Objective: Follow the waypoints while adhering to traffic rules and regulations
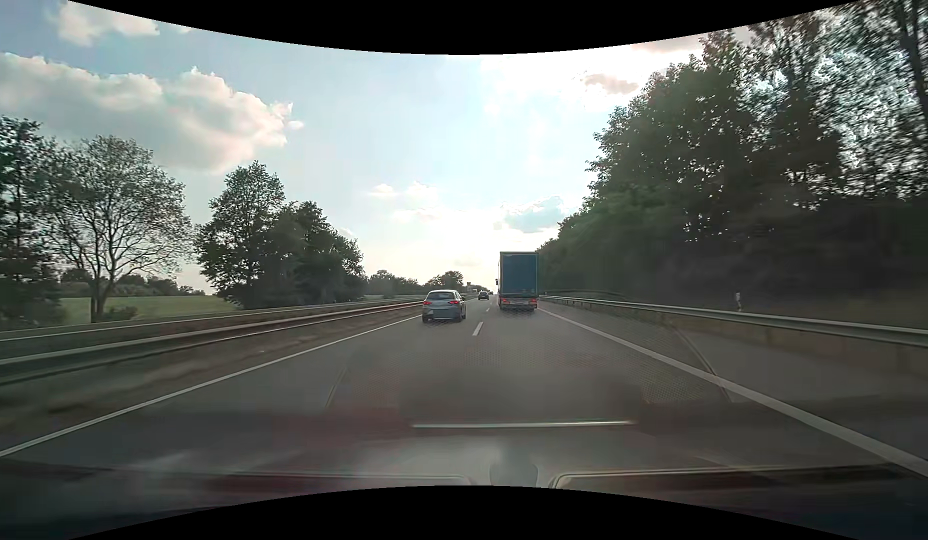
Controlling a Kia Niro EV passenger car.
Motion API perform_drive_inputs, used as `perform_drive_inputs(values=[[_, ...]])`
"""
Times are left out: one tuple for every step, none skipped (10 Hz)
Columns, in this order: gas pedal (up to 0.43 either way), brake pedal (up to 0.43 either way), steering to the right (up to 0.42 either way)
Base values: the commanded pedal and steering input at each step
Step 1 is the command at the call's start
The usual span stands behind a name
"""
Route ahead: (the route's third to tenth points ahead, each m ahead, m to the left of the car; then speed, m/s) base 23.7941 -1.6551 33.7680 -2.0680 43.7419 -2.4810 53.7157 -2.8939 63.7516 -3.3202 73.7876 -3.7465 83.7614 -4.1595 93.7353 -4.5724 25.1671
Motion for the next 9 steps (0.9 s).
perform_drive_inputs(values=[[0.661, 0.000, -0.007], [0.661, 0.000, -0.005], [0.661, 0.000, -0.004], [0.669, 0.000, -0.002], [0.669, 0.000, -0.002], [0.681, 0.000, -0.001], [0.681, 0.000, -0.001], [0.689, 0.000, 0.000], [0.689, 0.000, 0.001]])
